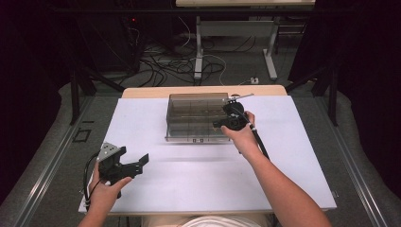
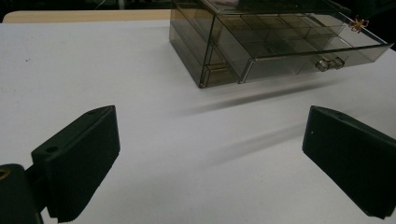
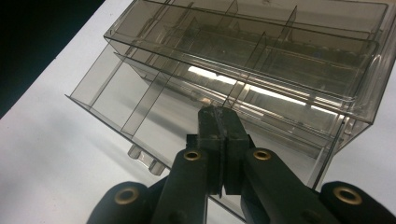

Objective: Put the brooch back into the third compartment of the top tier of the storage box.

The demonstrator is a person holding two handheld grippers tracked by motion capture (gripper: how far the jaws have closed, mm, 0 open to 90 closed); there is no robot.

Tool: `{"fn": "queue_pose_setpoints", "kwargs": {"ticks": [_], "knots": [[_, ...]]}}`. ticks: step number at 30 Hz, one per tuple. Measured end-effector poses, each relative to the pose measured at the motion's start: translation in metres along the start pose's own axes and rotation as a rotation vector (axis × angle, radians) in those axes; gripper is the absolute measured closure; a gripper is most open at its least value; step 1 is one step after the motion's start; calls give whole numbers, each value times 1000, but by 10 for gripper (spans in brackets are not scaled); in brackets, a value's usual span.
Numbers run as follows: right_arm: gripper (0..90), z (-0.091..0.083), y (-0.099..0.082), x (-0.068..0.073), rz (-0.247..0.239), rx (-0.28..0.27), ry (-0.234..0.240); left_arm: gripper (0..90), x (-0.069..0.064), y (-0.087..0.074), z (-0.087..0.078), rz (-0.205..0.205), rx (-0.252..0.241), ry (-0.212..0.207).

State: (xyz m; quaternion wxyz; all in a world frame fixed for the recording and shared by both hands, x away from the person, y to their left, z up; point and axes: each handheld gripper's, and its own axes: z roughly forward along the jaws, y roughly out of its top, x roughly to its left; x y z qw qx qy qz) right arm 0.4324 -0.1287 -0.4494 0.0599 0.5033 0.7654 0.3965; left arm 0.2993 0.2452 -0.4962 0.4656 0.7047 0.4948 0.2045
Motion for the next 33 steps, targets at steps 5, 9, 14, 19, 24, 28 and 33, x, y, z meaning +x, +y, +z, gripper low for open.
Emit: {"fn": "queue_pose_setpoints", "kwargs": {"ticks": [5, 9, 14, 19, 24, 28, 33], "knots": [[898, 4, 0, 2, 5, 5, 6, 40, 0, 0, 0, 0, 0, -1], [898, 8, -1, 2, 0, 17, 0, 40, 1, 0, 0, 1, -3, -1], [898, 11, -1, 2, 4, 33, -7, 40, 1, 1, 0, -1, -4, -1], [895, 14, -1, 2, 3, 38, -6, 40, 1, 1, 1, -8, -5, 1], [881, 16, -1, 1, 11, 45, 0, 40, 2, 1, 2, -12, -6, 0], [851, 16, -1, 1, 12, 42, 1, 40, 3, 1, 2, -7, -3, 3], [793, 15, -1, 0, 9, 38, 3, 40, 3, 1, 2, -14, -6, 2]]}}
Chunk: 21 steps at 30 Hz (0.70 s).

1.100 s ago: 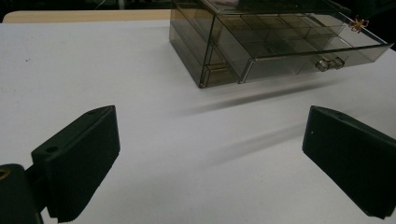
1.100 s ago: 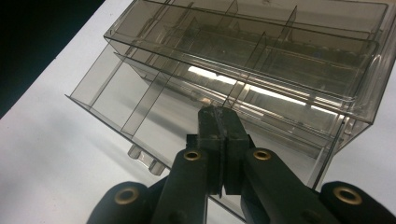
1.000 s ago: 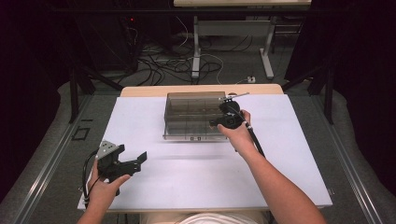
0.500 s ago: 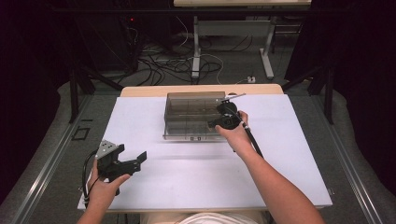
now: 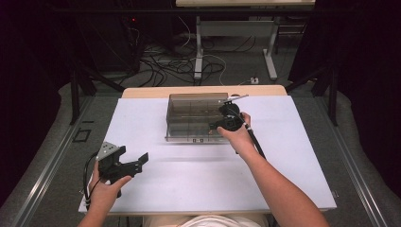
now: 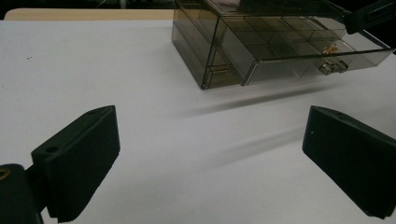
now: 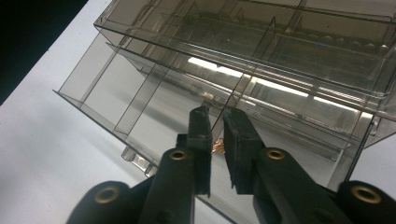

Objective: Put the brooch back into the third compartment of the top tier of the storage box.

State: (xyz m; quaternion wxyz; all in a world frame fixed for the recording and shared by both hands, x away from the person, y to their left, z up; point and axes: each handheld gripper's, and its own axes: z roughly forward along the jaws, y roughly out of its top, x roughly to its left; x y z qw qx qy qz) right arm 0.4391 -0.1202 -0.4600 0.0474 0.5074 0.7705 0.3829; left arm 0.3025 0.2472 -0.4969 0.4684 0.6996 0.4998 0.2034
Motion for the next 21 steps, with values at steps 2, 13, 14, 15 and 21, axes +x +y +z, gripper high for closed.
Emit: {"fn": "queue_pose_setpoints", "kwargs": {"ticks": [2, 13, 14, 15, 21], "knots": [[756, -1, 0, -1, 2, 3, 6, 40, 0, 0, 0, 4, 1, 2], [600, -1, 0, -2, 16, 10, -6, 40, 0, 0, 0, 4, 3, 0], [581, -2, 1, -2, 16, 7, -7, 40, 0, 0, 0, 5, 3, -1], [565, -2, 1, -2, 18, 4, -15, 41, -1, -1, 0, 0, 1, -3], [452, -7, 3, -3, 16, -29, -32, 40, -2, -1, 0, 6, 3, -3]]}}
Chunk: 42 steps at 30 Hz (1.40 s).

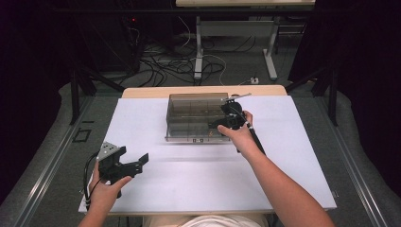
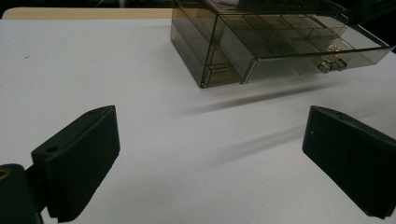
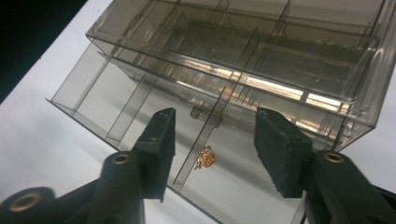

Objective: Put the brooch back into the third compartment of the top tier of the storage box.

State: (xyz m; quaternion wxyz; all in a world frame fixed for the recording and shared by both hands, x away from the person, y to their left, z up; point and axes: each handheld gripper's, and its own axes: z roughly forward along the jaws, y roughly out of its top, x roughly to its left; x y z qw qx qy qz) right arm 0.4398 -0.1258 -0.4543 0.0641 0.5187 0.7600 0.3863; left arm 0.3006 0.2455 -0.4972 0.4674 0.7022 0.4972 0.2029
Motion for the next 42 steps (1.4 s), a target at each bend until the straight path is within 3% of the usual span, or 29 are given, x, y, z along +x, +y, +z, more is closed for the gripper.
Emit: {"fn": "queue_pose_setpoints", "kwargs": {"ticks": [2, 10, 15, 23, 34, 37, 42], "knots": [[370, -4, 2, -1, 6, -17, -3, 40, -1, 0, 0, 3, -2, -1], [208, -15, 7, -1, 15, -34, 4, 40, -1, 0, -1, 6, 0, 4], [141, -25, 9, -1, -9, -50, -28, 40, -1, 0, -1, 6, -1, 4], [0, -37, 8, -2, -40, -80, -40, 40, -1, 0, 0, -1, -3, 2], [0, -51, -3, -5, -72, -80, -65, 40, -1, 0, -1, 0, -2, -1], [0, -55, -7, -7, -99, -91, -91, 40, -1, 0, -1, -2, -2, -2], [0, -63, -15, -13, -94, -99, -105, 40, -1, 0, 0, -3, -1, -1]]}}
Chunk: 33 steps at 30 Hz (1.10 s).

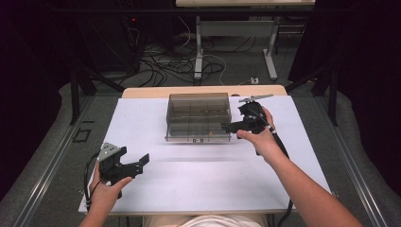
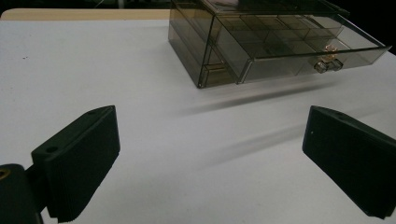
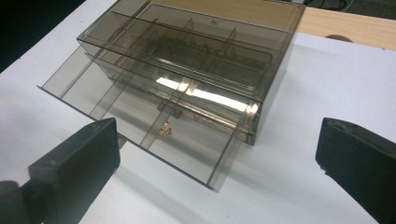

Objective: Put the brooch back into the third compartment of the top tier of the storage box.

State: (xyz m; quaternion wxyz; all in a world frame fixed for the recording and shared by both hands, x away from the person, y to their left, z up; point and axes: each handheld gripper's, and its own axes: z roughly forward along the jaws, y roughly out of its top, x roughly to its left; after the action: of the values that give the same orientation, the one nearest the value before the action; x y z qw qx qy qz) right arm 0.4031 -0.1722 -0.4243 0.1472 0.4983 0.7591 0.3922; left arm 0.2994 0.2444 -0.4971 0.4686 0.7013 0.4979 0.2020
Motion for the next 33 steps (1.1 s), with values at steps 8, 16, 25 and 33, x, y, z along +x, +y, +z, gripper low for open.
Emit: {"fn": "queue_pose_setpoints", "kwargs": {"ticks": [8, 16, 25, 33], "knots": [[0, -11, -20, -11, 3, -30, -8, 40, 0, 0, 0, 0, 1, 0], [24, -23, -40, -21, 40, -55, -22, 40, 0, 0, 0, 1, 3, 3], [30, -30, -63, -36, 58, -61, -38, 40, 0, -1, 0, 1, 0, 5], [43, -32, -81, -49, 85, -72, -60, 39, -1, -1, 0, 2, -1, 7]]}}
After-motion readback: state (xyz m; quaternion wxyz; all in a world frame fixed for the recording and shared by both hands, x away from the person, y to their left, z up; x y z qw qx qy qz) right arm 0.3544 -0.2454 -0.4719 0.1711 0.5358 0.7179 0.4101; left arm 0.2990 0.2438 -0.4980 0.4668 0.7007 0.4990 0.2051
